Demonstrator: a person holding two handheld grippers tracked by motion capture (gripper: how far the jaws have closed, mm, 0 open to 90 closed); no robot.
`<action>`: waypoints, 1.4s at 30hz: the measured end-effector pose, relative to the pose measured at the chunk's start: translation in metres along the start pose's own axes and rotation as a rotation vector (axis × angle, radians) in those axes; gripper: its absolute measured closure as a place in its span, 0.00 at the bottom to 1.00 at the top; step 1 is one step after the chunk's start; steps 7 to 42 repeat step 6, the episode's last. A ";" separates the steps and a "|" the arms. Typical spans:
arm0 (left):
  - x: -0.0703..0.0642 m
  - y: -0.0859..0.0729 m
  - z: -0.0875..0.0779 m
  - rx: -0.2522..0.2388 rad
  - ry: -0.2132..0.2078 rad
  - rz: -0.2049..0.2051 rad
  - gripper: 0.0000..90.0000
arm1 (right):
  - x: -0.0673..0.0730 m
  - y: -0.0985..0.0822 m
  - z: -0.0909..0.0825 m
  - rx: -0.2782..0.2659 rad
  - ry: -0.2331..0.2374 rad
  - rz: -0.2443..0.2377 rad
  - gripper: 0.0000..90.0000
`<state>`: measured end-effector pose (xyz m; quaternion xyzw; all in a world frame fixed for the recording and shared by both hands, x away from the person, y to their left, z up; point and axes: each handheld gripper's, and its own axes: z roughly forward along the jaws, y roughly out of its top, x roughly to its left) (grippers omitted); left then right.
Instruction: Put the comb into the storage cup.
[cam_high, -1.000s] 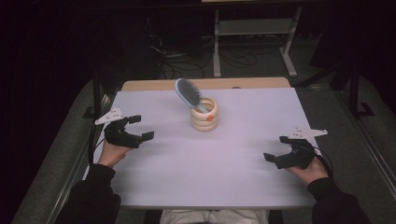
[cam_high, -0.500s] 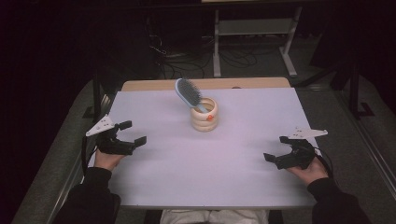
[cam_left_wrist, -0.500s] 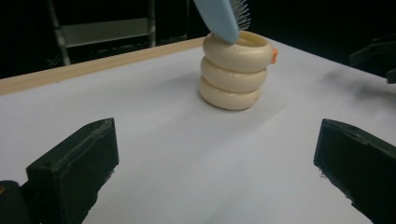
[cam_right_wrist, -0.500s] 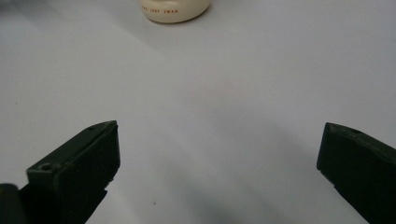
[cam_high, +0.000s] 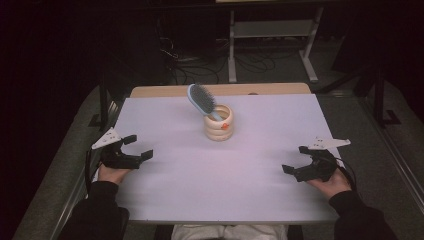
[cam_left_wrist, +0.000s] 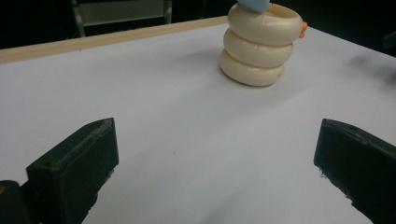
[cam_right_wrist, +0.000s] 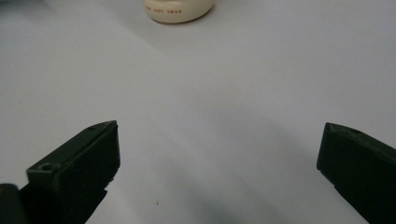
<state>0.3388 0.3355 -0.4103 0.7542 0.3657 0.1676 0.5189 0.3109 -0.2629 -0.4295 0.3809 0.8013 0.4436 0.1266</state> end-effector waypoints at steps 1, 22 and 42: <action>0.000 0.000 0.000 0.000 0.000 -0.004 0.00 | 0.000 0.000 0.000 0.000 0.001 0.001 0.00; 0.002 -0.001 -0.001 -0.003 0.003 -0.012 0.00 | 0.000 0.000 0.001 -0.002 0.001 0.003 0.00; 0.002 -0.001 -0.001 -0.003 0.003 -0.012 0.00 | 0.000 0.000 0.001 -0.002 0.001 0.003 0.00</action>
